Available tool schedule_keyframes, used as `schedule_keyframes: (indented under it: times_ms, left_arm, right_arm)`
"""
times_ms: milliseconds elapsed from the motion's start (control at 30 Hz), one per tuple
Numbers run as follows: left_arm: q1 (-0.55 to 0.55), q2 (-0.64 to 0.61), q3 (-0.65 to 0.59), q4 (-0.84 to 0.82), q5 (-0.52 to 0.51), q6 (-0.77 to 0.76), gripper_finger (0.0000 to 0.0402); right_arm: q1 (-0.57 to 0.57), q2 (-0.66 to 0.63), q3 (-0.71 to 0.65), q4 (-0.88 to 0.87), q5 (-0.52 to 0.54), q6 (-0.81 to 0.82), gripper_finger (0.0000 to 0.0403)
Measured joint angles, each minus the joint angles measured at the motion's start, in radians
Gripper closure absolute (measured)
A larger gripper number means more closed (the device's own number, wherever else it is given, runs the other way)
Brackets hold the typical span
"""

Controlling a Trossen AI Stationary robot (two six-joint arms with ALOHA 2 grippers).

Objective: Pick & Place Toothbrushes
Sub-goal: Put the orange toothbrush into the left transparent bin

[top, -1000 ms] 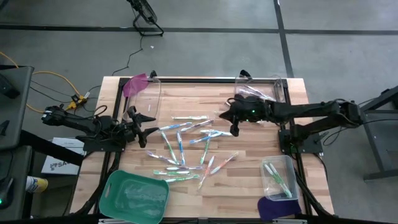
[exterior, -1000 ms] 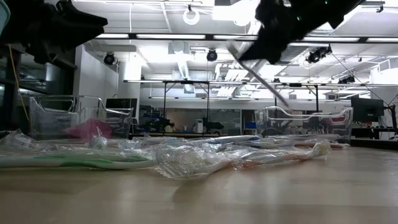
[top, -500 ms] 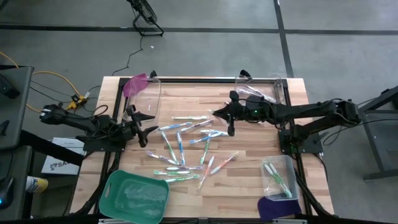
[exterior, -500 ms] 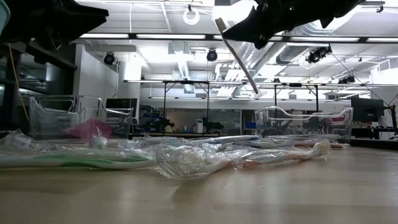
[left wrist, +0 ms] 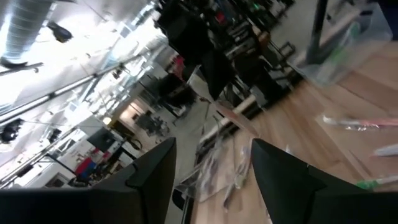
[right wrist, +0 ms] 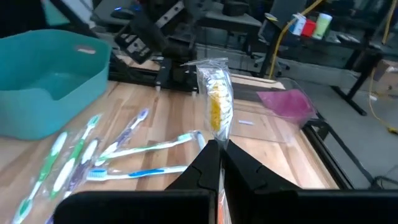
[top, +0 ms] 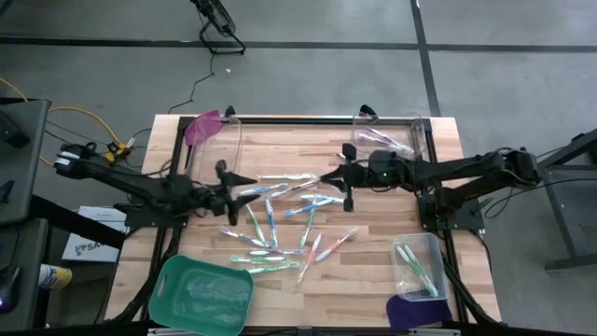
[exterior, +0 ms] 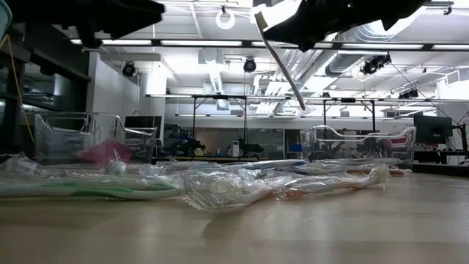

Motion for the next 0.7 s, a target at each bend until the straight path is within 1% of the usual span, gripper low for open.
schedule_keyframes:
  times_ms: [167,267,367,467,533,567,700]
  left_arm:
    - [0.000,0.184,0.122,-0.003,-0.064,0.029,0.0199]
    - [0.001,0.258,0.179,0.002,-0.093,0.034,0.0199]
    - [0.000,0.317,0.222,0.009,-0.089,0.014,0.0199]
    - [0.000,0.357,0.254,0.012,-0.074,-0.010,0.0199]
    - [0.008,0.371,0.263,0.016,-0.045,-0.036,0.0199]
    - [0.021,0.377,0.268,0.024,-0.008,-0.058,0.0199]
    - [0.109,0.387,0.284,0.034,0.214,-0.202,0.0199]
  right_arm:
    - [0.053,0.001,-0.018,0.038,0.086,-0.018,0.0399]
    - [0.082,0.001,-0.032,0.134,0.080,-0.026,0.0399]
    - [0.113,0.009,-0.053,0.241,0.057,-0.059,0.0399]
    - [0.140,0.014,-0.065,0.293,0.056,-0.105,0.0399]
    - [0.152,0.024,-0.065,0.318,0.056,-0.124,0.0399]
    - [0.158,0.025,-0.065,0.323,0.055,-0.135,0.0399]
    - [0.165,0.067,-0.065,0.390,-0.020,-0.179,0.0399]
